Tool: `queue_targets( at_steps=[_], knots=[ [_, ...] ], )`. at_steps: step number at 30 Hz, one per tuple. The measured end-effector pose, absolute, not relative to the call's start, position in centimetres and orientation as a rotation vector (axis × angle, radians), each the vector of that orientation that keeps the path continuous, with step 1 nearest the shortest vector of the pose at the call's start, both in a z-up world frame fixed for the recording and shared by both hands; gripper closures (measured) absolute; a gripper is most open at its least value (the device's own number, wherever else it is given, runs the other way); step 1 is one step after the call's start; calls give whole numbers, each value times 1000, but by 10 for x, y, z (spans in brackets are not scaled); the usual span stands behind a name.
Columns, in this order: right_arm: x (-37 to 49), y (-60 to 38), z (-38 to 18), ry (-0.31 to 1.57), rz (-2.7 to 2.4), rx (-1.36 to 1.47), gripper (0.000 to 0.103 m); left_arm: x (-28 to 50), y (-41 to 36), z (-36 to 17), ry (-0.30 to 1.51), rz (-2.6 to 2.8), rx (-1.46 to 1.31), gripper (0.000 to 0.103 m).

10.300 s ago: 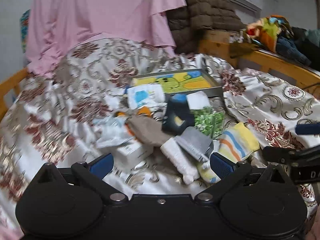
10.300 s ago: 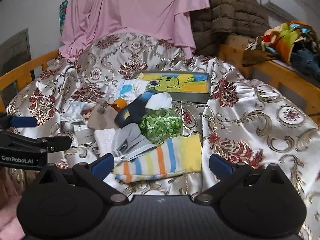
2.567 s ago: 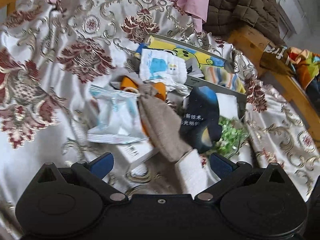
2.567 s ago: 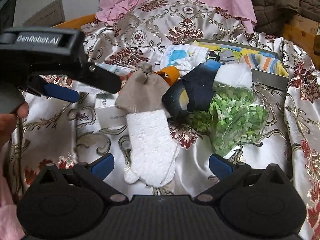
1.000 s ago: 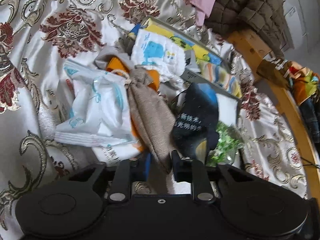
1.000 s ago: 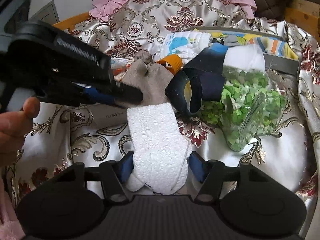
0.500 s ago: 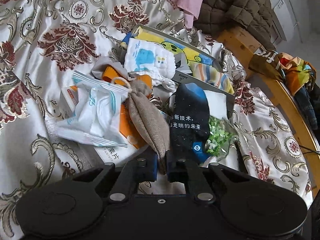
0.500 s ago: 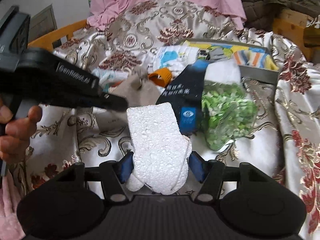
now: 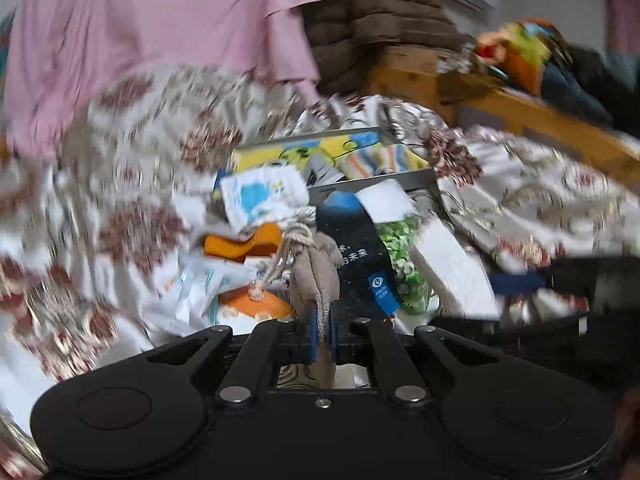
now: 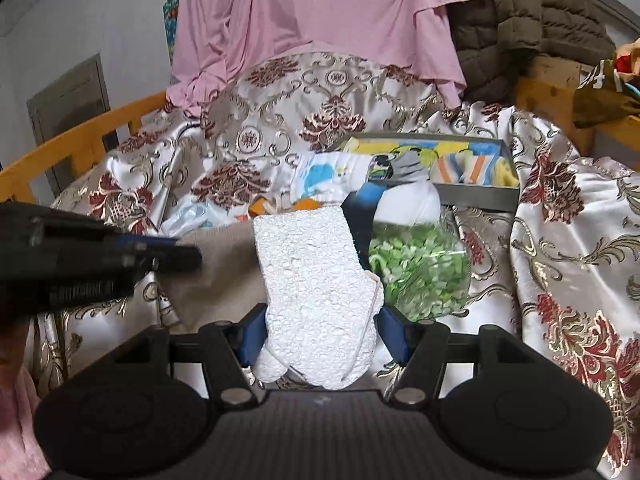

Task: Organize soft objects
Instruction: 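Carry the pouch into the tray and open the left tool while the right tool releases the sock there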

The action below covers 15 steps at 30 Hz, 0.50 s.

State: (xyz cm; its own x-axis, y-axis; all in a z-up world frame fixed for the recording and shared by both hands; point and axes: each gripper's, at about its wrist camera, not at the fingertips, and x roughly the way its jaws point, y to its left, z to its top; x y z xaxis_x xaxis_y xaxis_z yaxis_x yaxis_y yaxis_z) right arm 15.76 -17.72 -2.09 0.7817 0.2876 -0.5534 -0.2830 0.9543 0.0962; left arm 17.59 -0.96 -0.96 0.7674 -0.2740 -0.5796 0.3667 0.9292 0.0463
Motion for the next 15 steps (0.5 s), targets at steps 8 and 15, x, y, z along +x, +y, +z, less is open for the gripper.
queue_targets(
  at_steps=[8,15],
  knots=[
    [153,-181,-16,578,313,20,39,183,-23,-24,698,-337,250,96],
    [155,-180,-18,586,309,22,39,198,-24,-43,796,-361,228,83]
  ],
)
